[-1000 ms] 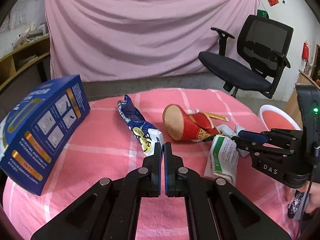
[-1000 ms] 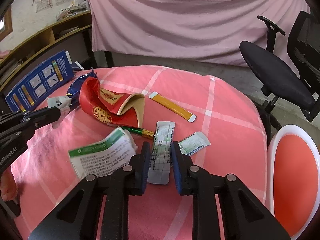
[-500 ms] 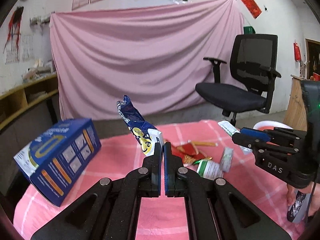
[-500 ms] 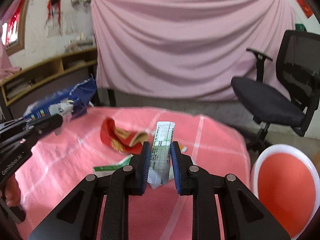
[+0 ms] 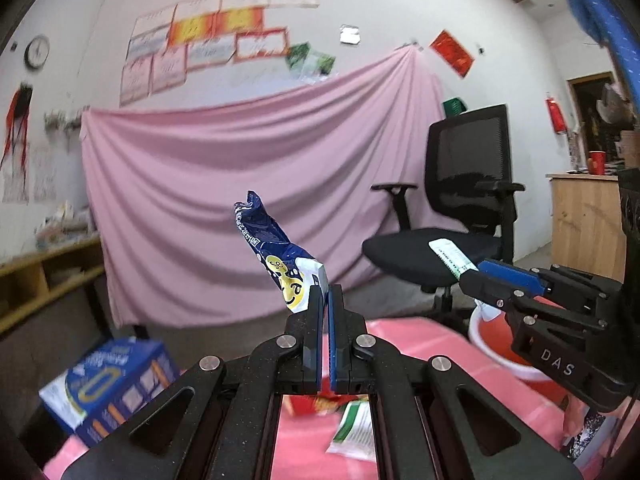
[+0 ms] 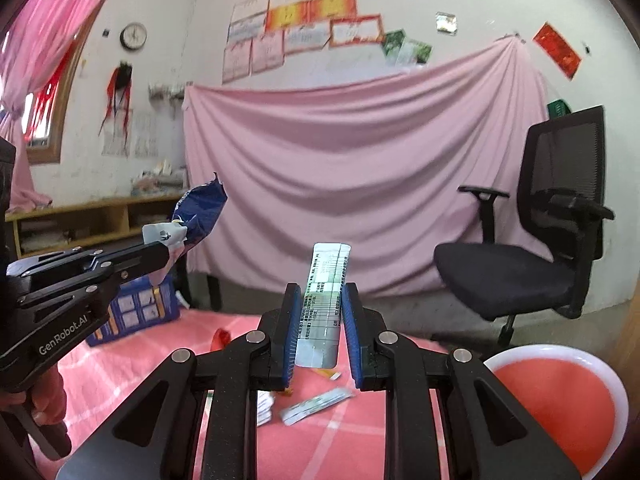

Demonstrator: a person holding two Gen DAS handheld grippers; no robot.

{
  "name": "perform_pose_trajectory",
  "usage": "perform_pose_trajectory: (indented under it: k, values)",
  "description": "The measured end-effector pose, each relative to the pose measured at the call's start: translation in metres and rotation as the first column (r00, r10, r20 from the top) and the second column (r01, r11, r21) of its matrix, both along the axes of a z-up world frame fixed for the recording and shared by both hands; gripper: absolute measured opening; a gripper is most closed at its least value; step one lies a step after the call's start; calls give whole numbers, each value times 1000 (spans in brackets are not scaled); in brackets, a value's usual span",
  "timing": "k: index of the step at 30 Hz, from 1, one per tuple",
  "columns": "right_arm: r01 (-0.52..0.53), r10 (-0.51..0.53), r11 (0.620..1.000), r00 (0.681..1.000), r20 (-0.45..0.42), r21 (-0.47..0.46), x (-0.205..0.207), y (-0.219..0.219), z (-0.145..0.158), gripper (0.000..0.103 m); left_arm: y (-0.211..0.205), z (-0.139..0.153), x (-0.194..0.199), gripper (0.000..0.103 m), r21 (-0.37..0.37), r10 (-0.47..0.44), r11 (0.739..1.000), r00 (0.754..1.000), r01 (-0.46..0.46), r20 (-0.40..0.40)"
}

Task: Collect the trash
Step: 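Carry both items over the orange bucket and open both grippers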

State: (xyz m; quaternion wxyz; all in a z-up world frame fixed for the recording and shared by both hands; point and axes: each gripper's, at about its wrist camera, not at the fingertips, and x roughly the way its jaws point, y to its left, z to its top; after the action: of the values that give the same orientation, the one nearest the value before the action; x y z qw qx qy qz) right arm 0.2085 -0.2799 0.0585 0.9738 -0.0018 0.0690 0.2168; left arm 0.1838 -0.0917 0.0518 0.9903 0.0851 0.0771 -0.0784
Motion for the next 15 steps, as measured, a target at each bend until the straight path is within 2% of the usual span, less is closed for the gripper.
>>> perform_pose_trajectory:
  k: [6, 15]
  values:
    - [63, -65, 998, 995, 73, 30, -13, -28, 13, 19, -29, 7, 0, 1, 26, -66, 998, 997, 65, 34]
    - [177, -184, 981, 979, 87, 79, -16, -74, 17, 19, -79, 17, 7, 1, 37, -186, 982, 982, 185, 31]
